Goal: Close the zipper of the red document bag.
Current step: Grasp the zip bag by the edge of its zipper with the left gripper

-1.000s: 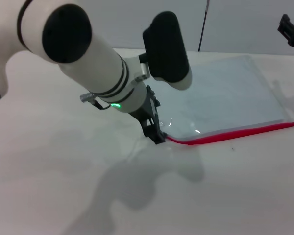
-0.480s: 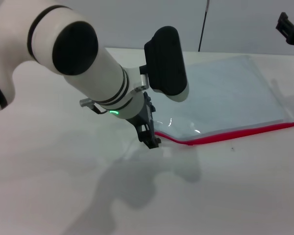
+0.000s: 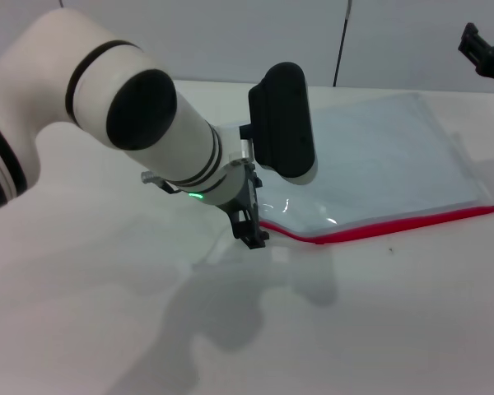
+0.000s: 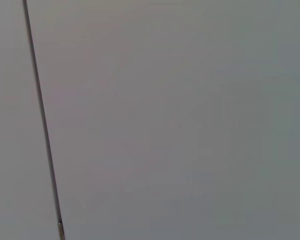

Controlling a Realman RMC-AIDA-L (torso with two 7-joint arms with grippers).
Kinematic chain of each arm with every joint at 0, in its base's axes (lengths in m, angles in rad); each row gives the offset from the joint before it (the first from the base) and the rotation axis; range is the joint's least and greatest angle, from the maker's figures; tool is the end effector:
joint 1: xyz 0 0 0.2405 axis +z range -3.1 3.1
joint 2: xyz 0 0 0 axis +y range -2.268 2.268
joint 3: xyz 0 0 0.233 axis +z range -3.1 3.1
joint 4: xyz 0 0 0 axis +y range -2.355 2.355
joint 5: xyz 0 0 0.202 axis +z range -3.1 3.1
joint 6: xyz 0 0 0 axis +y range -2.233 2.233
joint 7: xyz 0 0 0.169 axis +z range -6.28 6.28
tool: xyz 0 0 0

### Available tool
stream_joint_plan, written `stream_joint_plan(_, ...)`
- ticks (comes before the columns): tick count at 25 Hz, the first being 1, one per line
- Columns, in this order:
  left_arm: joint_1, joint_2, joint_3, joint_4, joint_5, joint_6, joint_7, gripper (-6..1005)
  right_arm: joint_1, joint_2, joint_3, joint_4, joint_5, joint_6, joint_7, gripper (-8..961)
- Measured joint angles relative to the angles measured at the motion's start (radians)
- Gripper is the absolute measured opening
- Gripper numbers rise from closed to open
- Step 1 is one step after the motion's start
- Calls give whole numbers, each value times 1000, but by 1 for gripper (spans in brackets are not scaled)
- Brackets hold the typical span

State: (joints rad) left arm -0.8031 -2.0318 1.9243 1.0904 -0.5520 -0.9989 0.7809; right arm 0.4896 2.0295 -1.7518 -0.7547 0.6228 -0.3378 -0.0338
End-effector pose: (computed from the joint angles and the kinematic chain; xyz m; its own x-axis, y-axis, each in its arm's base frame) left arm -0.1332 0.3769 -0.0972 0.8945 0.0252 -0.4463 -0.1637 -0.9106 -0.3795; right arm 0.2282 0.4412 0.0180 0.6442 -0.1483 -0.7503 -0.7648 -0.1160 -0.6337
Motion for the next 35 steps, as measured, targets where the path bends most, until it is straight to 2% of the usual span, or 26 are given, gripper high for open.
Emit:
stream_joint_plan(28, 7, -1, 13, -29, -11, 121, 0, 708, 7, 0, 0, 0, 0, 0, 14, 861)
stream_joint_plan(35, 3, -5, 22, -66, -13, 160, -7, 683, 11, 0, 0, 0, 0, 1, 14, 860)
